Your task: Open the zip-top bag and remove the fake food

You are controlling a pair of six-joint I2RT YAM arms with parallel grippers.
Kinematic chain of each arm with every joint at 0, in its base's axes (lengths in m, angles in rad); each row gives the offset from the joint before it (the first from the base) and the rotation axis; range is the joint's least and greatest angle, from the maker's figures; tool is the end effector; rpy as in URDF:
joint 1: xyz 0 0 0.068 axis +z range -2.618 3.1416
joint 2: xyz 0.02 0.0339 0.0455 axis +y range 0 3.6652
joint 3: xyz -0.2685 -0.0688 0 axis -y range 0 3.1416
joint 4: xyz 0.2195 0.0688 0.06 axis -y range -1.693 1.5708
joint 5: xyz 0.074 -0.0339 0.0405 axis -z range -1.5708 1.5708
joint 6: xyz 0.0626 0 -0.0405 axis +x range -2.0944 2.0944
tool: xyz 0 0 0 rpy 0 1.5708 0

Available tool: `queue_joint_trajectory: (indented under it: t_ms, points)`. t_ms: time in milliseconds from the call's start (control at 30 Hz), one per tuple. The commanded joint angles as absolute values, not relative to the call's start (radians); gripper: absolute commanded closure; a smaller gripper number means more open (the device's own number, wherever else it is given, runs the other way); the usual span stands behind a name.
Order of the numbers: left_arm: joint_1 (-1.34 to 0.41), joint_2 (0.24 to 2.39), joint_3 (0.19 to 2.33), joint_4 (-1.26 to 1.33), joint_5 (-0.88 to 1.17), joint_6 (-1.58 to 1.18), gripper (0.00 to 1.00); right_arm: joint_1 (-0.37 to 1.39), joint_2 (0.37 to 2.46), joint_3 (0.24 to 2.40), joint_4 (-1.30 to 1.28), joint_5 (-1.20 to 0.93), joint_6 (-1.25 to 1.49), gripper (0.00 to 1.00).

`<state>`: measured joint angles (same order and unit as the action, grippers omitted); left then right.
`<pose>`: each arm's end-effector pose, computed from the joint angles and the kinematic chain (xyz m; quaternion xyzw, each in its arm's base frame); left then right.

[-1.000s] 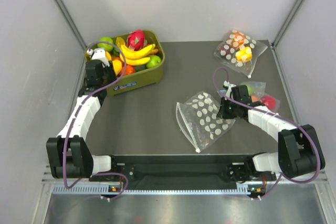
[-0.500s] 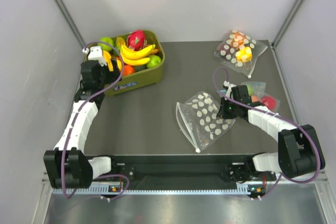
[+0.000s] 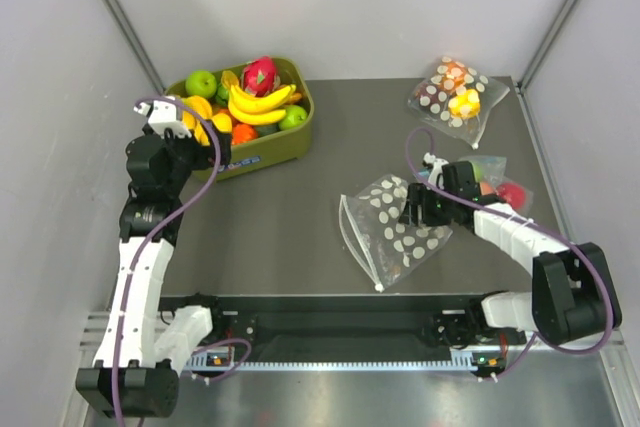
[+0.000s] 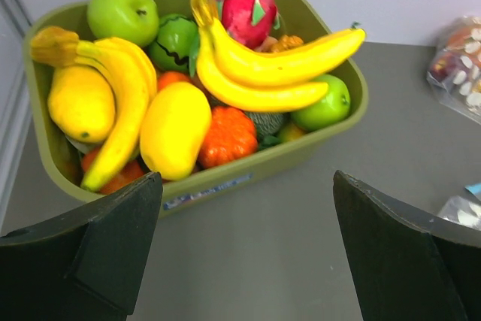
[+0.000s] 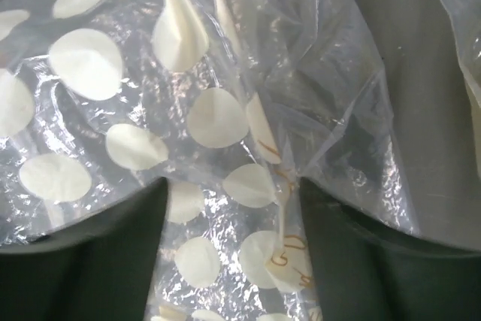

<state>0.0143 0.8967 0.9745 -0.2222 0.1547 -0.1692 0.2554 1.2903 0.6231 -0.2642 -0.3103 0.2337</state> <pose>0.2011 -0.0068 0.3806 -0.0187 0.7555 -0.1087 0.6458 0.2225 0.0779 0.1756 -0.0587 0.9373 0.2175 0.2657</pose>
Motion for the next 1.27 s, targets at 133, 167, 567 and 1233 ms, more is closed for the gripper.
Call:
queue_joint_trajectory:
  t_ms: [133, 167, 567, 1233]
  points:
    - [0.017, 0.854, 1.046, -0.391, 0.222, -0.212, 0.01, 0.264, 1.158, 0.739, -0.279, -0.270, 0.201, 0.14]
    - [0.017, 0.853, 1.052, -0.417, 0.227, -0.215, 0.01, 0.264, 1.148, 0.752, -0.307, -0.250, 0.198, 0.14]
    - [0.018, 0.807, 1.072, -0.479, 0.195, -0.276, 0.01, 0.264, 0.901, 0.888, -0.338, -0.042, 0.175, 0.06]
    - [0.018, 0.805, 1.104, -0.563, 0.055, -0.285, 0.01, 0.261, 0.838, 0.942, -0.388, 0.051, 0.153, 0.02]
